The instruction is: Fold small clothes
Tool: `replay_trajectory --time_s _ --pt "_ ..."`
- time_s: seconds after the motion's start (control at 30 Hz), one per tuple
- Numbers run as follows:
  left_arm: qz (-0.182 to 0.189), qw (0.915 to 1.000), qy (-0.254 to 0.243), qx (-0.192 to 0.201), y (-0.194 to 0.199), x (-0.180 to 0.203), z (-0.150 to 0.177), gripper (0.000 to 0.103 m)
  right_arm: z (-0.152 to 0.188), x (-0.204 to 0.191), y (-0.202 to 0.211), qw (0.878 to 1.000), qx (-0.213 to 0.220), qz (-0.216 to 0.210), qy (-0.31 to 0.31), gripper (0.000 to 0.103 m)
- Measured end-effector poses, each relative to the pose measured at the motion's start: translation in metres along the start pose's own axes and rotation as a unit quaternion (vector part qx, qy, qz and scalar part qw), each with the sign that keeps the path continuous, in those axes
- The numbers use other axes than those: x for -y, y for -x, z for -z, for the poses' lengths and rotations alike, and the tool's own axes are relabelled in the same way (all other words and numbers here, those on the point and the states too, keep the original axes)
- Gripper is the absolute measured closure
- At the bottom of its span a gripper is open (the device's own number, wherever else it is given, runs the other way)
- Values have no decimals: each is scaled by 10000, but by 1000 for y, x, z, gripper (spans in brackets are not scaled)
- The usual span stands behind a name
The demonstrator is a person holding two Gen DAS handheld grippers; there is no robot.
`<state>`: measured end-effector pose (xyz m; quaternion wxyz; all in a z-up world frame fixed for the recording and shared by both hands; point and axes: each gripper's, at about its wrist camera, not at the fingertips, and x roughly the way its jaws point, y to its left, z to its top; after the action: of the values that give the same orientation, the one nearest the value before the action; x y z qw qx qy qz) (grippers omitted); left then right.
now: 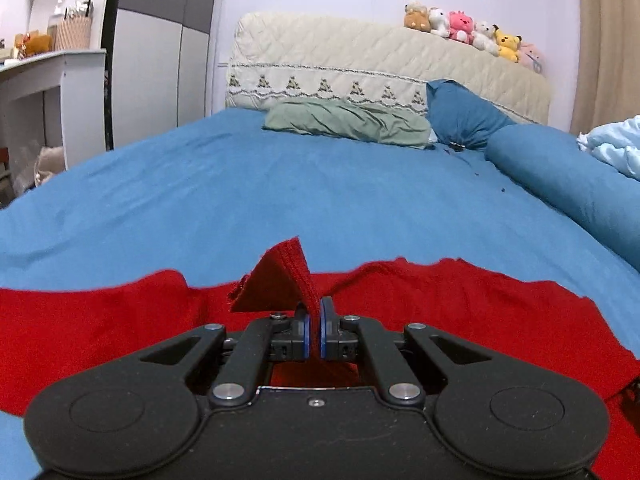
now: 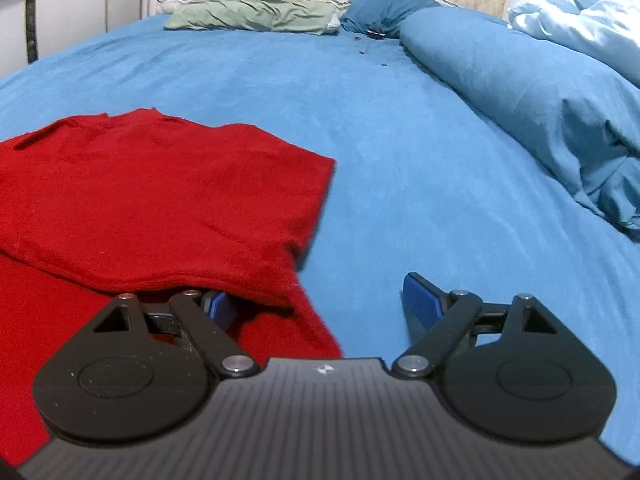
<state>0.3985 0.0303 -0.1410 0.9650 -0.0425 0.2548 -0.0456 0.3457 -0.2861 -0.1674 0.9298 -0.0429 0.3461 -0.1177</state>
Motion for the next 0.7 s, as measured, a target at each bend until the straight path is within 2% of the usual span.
replay_trajectory --time_s 0.1,0.27,0.37,0.43,0.5,0.53,0.57,0.63,0.7 --pt "-27 9999 -47 -141 1 -4 9 98 2 13 4 9997 -110 205 -40 3" --pt "-34 9966 -130 -817 -2 -18 24 89 8 30 4 9996 -215 -67 161 4" --pt "-216 9942 -302 -1011 17 -26 31 73 1 33 4 9988 -430 -140 191 3" --pt "-504 9917 -489 -1077 33 -31 32 53 -4 32 10 9978 -546 -145 345 3" --pt "-580 9922 -622 -916 50 -32 29 46 -7 28 23 9972 -527 -128 510 3" --pt "-459 9940 -644 -752 58 -32 25 36 -9 24 35 9974 -379 -247 562 2" --pt "-350 9954 -617 -642 63 -31 23 31 -12 20 44 9972 -219 -445 565 2" --pt "-147 9966 -549 -594 58 -24 15 17 -18 11 53 9943 30 -1013 326 2" --pt "-17 9951 -573 -802 39 -12 13 15 -20 -3 45 9863 35 -1651 32 2"
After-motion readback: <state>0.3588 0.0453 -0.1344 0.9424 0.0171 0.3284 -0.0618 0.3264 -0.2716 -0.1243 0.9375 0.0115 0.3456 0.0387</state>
